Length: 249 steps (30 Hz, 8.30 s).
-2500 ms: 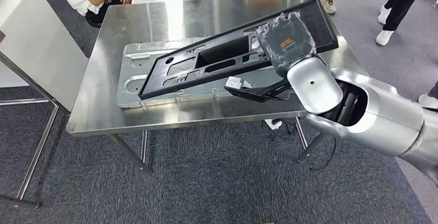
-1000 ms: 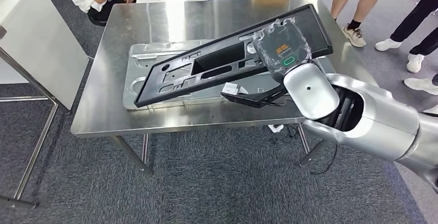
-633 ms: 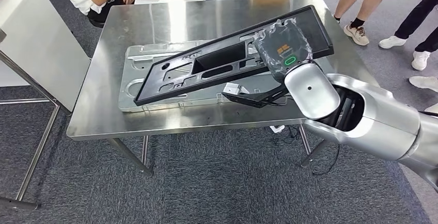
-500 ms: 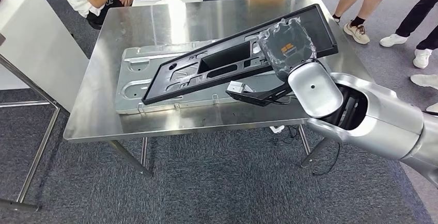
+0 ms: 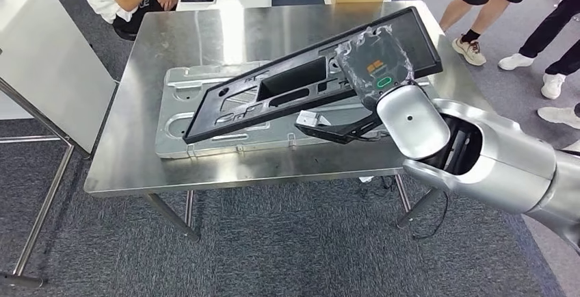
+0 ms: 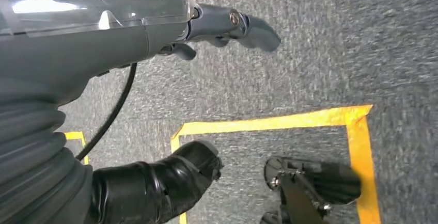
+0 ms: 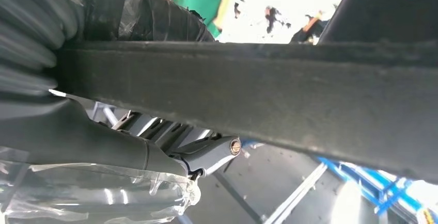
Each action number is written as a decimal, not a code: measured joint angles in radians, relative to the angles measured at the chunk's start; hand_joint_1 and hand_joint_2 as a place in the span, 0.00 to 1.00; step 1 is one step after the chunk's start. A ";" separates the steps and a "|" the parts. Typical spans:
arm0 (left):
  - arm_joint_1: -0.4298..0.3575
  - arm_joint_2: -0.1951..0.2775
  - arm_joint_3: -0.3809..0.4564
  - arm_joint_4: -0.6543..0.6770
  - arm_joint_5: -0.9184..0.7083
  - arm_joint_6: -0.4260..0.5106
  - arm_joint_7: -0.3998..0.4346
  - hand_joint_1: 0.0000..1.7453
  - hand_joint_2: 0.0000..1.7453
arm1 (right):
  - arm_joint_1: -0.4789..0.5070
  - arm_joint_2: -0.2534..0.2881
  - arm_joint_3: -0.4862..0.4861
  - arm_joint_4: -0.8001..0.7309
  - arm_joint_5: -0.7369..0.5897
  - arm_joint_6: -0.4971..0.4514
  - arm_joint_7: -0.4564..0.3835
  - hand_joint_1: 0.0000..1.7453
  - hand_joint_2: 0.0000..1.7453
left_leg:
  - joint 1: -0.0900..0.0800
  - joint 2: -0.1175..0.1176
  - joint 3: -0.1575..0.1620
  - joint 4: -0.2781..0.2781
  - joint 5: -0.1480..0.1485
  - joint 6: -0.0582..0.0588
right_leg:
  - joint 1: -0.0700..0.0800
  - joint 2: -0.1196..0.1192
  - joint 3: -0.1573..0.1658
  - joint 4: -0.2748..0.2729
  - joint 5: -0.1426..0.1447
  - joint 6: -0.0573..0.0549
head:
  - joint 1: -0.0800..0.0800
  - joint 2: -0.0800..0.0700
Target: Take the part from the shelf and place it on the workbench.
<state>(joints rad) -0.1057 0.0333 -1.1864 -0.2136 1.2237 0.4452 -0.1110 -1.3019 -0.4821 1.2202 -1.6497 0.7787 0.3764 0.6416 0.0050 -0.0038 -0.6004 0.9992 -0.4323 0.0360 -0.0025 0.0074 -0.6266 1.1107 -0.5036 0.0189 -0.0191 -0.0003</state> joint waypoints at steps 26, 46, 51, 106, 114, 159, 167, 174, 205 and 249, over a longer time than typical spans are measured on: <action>-0.002 0.002 0.000 0.000 -0.008 -0.002 0.003 0.00 1.00 | 0.068 -0.042 -0.093 -0.036 0.080 -0.126 0.001 1.00 1.00 | -0.026 0.000 -0.017 0.023 -0.004 0.012 | 0.005 0.008 0.040 -0.080 0.043 -0.029 | 0.002 0.000; -0.001 -0.004 0.000 0.000 -0.011 -0.003 0.007 0.00 1.00 | 0.095 -0.062 -0.103 -0.048 0.080 -0.118 0.001 1.00 1.00 | 0.004 -0.001 -0.015 0.152 -0.132 -0.047 | -0.022 0.001 -0.002 -0.065 0.071 -0.024 | 0.007 0.000; 0.001 -0.005 0.000 0.000 -0.011 -0.004 0.009 0.00 1.00 | 0.107 -0.062 -0.103 -0.049 0.080 -0.117 0.001 1.00 1.00 | 0.002 -0.001 -0.113 0.248 -0.094 -0.035 | -0.010 0.005 0.021 -0.065 0.051 -0.031 | 0.007 0.000; -0.003 0.003 0.010 0.000 0.024 0.000 0.031 0.00 1.00 | 0.242 0.056 -0.101 0.199 0.112 -0.233 -0.038 1.00 1.00 | -0.011 -0.009 -0.029 0.083 -0.061 -0.027 | -0.009 -0.007 0.009 -0.097 0.088 -0.026 | 0.000 0.000; 0.000 0.008 0.017 0.000 0.030 0.005 0.030 0.00 1.00 | 0.289 0.065 -0.103 0.241 0.093 -0.276 -0.045 1.00 1.00 | 0.010 -0.003 -0.048 0.086 -0.020 -0.053 | -0.020 -0.007 0.014 -0.089 0.078 -0.018 | -0.002 0.000; 0.000 0.026 0.028 0.000 0.043 0.048 0.013 0.00 0.00 | 0.354 0.057 -0.144 0.373 0.017 -0.286 -0.031 0.00 0.00 | -0.005 -0.008 -0.005 0.024 -0.017 -0.001 | -0.008 -0.008 -0.051 0.032 0.057 -0.009 | -0.003 0.000; 0.001 0.026 0.043 0.000 0.062 0.058 0.020 0.00 0.00 | 0.374 0.059 -0.146 0.379 0.001 -0.313 -0.039 0.00 0.00 | -0.006 -0.005 -0.035 0.093 -0.067 -0.034 | -0.008 -0.010 0.015 -0.099 0.086 -0.034 | -0.006 0.000; 0.003 0.026 0.049 0.000 0.066 0.060 0.020 0.00 0.00 | 0.401 0.060 -0.147 0.385 -0.007 -0.317 -0.039 0.00 0.00 | 0.003 -0.002 -0.059 0.144 -0.052 -0.048 | -0.008 -0.009 0.016 -0.090 0.081 -0.032 | -0.008 0.000; 0.004 0.026 0.058 0.000 0.069 0.028 -0.007 0.00 0.00 | 0.391 0.027 -0.201 0.352 0.006 -0.274 -0.010 0.00 0.00 | -0.003 -0.002 -0.014 0.123 -0.074 -0.038 | -0.005 -0.008 0.000 -0.071 0.086 -0.033 | -0.003 0.000; -0.004 0.027 0.067 0.000 0.062 0.002 0.002 0.00 0.00 | 0.359 -0.054 -0.224 0.252 0.010 -0.210 -0.003 0.00 0.00 | -0.007 0.010 -0.025 0.001 0.021 0.007 | -0.012 -0.008 -0.084 0.182 0.002 0.016 | 0.001 0.000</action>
<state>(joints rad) -0.1096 0.0599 -1.1192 -0.2132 1.2852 0.4471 -0.1090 -0.9430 -0.5356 0.9962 -1.3979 0.7888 0.1669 0.6386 -0.0018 0.0065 -0.6256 0.9998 -0.4110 0.0433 -0.0147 -0.0007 -0.7106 1.2925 -0.5012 0.0349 -0.0185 -0.0004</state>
